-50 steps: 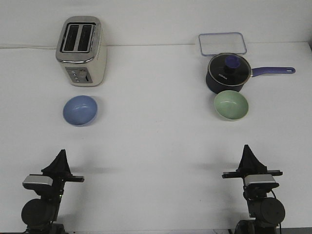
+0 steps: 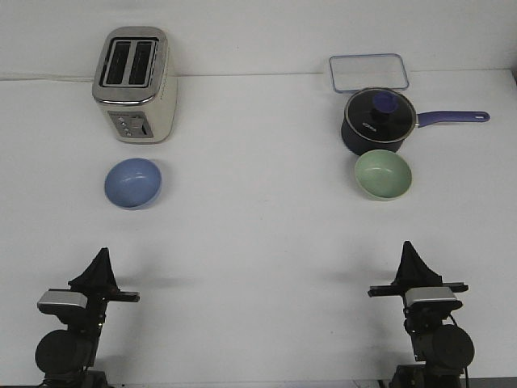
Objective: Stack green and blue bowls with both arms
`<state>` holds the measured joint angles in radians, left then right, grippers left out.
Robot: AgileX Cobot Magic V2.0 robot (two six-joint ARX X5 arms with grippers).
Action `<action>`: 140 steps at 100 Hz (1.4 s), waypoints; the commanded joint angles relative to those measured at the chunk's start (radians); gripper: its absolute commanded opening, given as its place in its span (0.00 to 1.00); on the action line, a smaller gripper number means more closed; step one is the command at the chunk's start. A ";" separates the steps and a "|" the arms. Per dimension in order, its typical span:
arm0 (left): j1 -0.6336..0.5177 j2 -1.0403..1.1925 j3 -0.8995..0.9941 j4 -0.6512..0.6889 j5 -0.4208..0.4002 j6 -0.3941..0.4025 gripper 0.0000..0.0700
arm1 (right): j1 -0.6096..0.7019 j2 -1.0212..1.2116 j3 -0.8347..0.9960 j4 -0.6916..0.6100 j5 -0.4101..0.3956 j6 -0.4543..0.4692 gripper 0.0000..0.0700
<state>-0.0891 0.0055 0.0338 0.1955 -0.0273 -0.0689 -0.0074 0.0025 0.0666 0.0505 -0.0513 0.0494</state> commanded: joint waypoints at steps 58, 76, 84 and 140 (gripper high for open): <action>-0.001 -0.002 -0.020 0.014 -0.003 0.000 0.02 | 0.000 0.560 0.822 -0.805 0.000 0.007 0.00; -0.001 -0.002 -0.020 0.014 -0.003 0.000 0.02 | 0.000 0.713 0.929 -0.880 -0.002 0.007 0.00; -0.001 -0.002 -0.020 0.014 -0.003 0.000 0.02 | 0.000 0.752 0.930 -0.866 -0.001 0.005 0.00; -0.001 -0.002 -0.020 0.014 -0.003 0.000 0.02 | 0.000 0.830 0.930 -0.945 0.000 0.007 0.73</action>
<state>-0.0891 0.0051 0.0338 0.1955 -0.0273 -0.0689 -0.0074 0.8268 0.9829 -0.9012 -0.0517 0.0494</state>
